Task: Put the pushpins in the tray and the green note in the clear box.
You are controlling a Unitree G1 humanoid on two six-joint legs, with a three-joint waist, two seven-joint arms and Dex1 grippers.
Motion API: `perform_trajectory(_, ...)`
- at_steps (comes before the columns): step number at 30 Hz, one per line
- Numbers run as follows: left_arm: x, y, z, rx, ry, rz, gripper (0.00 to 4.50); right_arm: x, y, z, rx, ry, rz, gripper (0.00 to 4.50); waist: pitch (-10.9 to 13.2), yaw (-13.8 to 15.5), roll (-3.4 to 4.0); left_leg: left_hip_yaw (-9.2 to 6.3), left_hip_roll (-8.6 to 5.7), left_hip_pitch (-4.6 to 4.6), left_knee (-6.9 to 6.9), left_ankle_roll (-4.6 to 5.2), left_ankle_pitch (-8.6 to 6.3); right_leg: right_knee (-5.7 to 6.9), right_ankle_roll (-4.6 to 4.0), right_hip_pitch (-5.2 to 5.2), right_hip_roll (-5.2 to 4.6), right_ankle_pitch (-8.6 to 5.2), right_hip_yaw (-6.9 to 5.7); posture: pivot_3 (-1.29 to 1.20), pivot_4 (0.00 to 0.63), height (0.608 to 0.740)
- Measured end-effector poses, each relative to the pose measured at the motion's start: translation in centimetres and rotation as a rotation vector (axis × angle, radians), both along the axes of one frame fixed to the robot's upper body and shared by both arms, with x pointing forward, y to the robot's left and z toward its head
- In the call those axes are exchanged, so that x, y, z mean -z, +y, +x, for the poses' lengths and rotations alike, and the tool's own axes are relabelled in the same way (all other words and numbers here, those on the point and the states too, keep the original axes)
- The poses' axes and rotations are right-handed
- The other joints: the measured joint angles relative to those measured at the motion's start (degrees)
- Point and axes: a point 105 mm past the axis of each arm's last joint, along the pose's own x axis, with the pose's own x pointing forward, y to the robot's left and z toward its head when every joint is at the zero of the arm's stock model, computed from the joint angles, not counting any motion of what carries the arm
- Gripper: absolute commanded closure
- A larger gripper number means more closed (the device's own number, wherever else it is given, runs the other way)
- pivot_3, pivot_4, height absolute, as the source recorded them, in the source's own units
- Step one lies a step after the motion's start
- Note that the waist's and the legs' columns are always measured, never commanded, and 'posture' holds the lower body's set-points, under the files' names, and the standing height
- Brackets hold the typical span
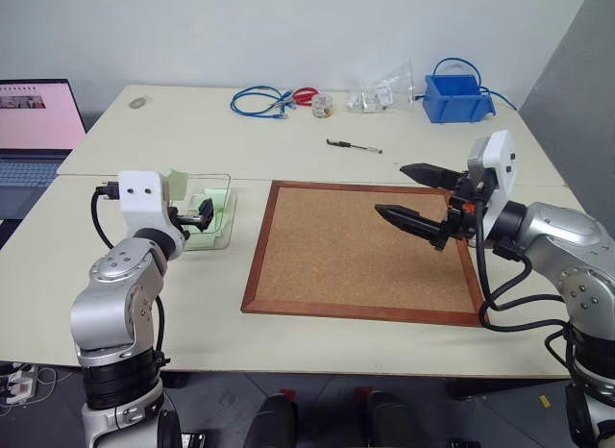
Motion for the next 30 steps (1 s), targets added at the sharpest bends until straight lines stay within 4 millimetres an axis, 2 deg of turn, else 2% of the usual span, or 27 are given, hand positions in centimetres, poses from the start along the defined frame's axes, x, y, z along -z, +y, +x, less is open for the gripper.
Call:
perform_trajectory(10, 0.9, 1.6, -0.1, -0.087, 0.056, 0.031, 0.02, -0.1, -0.1, 0.3, 0.01, -0.008, -0.002, 0.0, 0.01, 0.0, -0.02, 0.0, -0.01, 0.0, -0.02, 0.0, 0.0, -0.03, 0.0, 0.0, 0.02, 0.0, -0.01, 0.0, 0.15, 0.74)
perform_trajectory(17, 1.0, 1.9, 0.0, -0.099, 0.073, 0.069, 0.02, -0.2, 0.2, 0.4, 0.008, -0.017, -0.004, 0.0, 0.02, 0.03, -0.03, -0.02, 0.01, -0.01, -0.04, 0.0, 0.0, -0.09, 0.0, 0.0, 0.01, 0.0, 0.0, 0.0, 0.15, 0.74)
perform_trajectory(21, 0.6, 2.9, 0.2, -0.126, 0.08, 0.182, 0.02, -0.2, 0.2, 0.4, 0.012, -0.018, -0.001, 0.0, 0.03, -0.01, -0.04, -0.03, 0.0, -0.02, -0.07, 0.0, 0.0, -0.13, 0.0, 0.0, 0.04, 0.0, -0.03, 0.0, 0.15, 0.74)
perform_trajectory(24, 0.4, 2.7, 0.3, -0.111, 0.067, 0.209, 0.02, -0.2, 0.1, 0.4, 0.017, -0.018, 0.001, 0.0, 0.03, 0.03, -0.04, -0.04, 0.03, -0.02, -0.07, 0.0, 0.0, -0.14, 0.0, 0.0, -0.01, 0.0, -0.01, 0.0, 0.15, 0.74)
perform_trajectory(30, 0.7, 1.0, 0.9, -0.015, 0.071, 0.252, 0.02, -0.2, 0.1, 0.5, 0.024, -0.019, 0.003, 0.0, 0.03, 0.02, -0.05, -0.02, 0.02, -0.03, -0.09, 0.0, 0.0, -0.2, 0.0, 0.02, -0.01, 0.0, -0.03, 0.0, 0.15, 0.74)
